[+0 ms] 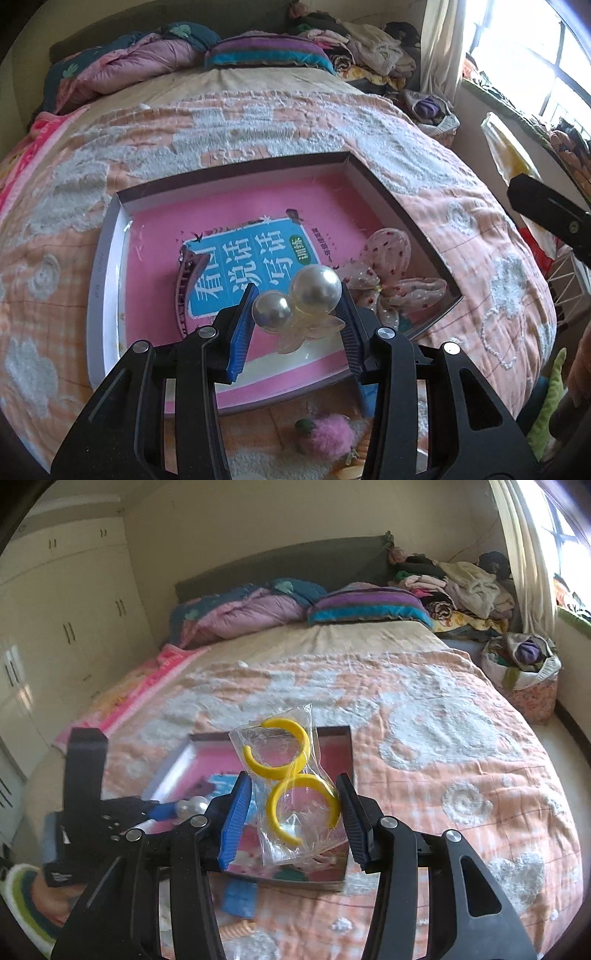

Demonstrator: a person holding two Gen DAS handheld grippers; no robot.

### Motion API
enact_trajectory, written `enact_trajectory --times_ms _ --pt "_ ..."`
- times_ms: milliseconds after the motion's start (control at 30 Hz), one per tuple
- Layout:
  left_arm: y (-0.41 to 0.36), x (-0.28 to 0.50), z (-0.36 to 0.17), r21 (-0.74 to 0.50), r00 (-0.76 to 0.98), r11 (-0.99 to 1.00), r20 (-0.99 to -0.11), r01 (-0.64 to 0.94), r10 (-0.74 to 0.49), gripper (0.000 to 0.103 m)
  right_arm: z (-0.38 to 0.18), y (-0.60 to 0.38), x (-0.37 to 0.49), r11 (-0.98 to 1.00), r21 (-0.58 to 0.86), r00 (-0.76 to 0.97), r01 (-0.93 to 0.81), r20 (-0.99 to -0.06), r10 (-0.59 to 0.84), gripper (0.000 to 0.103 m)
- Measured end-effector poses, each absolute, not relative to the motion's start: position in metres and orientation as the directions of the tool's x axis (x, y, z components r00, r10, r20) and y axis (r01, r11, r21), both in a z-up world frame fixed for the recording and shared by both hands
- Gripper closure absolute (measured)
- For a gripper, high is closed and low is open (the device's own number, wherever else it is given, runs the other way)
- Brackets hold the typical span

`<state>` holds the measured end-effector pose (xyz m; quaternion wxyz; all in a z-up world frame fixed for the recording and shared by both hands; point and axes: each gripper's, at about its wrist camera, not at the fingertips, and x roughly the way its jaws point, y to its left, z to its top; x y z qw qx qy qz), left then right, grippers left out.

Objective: Organize jewelry
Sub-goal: 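Place the pearl earrings on the book in the box while the right tool drops the bangles inside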

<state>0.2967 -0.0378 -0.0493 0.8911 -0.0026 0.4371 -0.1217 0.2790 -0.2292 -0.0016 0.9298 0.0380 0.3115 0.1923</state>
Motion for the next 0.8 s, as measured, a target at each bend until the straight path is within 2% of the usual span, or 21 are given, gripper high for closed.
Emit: enact_trajectory --times_ms 667,767,800 --pt "-0.015 0.289 -0.057 -0.117 0.573 0.976 -0.794 0.184 -0.203 0.065 -0.054 -0.207 0.305 0.919 0.225 0.621 -0.324 -0.683 0.386 0.056" --pt "-0.013 0.287 -0.055 -0.120 0.576 0.976 -0.791 0.179 -0.203 0.065 -0.060 -0.205 0.308 0.926 0.217 0.614 -0.308 -0.699 0.368 0.051" --pt "-0.013 0.286 -0.054 -0.120 0.577 0.976 -0.791 0.180 -0.204 0.065 -0.060 -0.206 0.309 0.928 0.218 0.618 -0.302 -0.697 0.365 0.039"
